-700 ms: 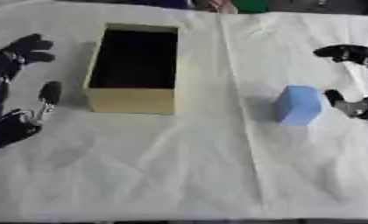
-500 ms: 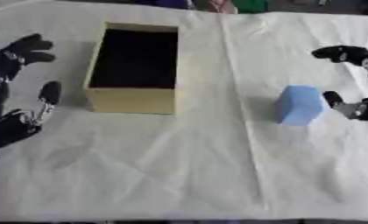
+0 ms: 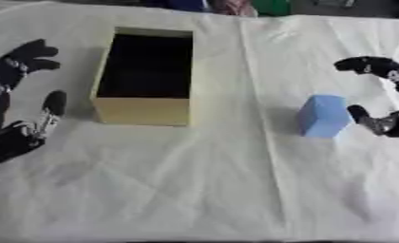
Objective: Pick up objects on the table and place them in the box.
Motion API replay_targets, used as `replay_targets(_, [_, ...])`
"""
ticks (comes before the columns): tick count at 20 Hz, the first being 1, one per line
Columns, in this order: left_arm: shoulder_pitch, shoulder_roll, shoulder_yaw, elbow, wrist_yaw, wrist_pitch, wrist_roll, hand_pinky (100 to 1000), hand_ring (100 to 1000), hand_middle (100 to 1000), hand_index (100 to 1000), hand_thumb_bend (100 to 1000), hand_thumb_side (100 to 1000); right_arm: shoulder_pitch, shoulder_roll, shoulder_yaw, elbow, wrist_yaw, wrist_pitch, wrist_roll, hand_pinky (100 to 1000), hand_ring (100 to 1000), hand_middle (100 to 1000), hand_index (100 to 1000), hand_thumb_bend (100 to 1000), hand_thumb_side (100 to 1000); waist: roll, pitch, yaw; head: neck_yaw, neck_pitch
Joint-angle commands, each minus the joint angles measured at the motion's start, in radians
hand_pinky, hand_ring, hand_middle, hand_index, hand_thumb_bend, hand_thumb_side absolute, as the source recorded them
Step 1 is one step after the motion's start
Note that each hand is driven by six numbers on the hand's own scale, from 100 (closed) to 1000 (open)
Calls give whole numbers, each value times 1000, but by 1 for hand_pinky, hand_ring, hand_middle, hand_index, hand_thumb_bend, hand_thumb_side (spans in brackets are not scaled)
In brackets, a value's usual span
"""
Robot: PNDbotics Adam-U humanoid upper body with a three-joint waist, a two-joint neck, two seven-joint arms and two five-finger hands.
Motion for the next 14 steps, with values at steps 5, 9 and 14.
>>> replay_targets(5, [-11, 6, -1, -9, 2, -1, -4, 889, 788, 814, 960, 244, 590, -7, -36, 9, 3, 14, 3, 23, 949, 1000, 969, 1000, 100, 424, 1, -14, 0, -1, -15])
replay_targets(9, [-12, 5, -2, -9, 3, -1, -6, 889, 788, 815, 960, 243, 591, -12, -34, 25, 23, 18, 4, 38, 948, 1000, 967, 1000, 100, 497, 0, -13, 2, -2, -16])
replay_targets(14, [-12, 4, -3, -8, 3, -2, -8, 889, 788, 815, 960, 242, 591, -26, -29, 42, 55, 26, 2, 54, 947, 1000, 966, 1000, 100, 539, 1, -12, 5, -4, -15])
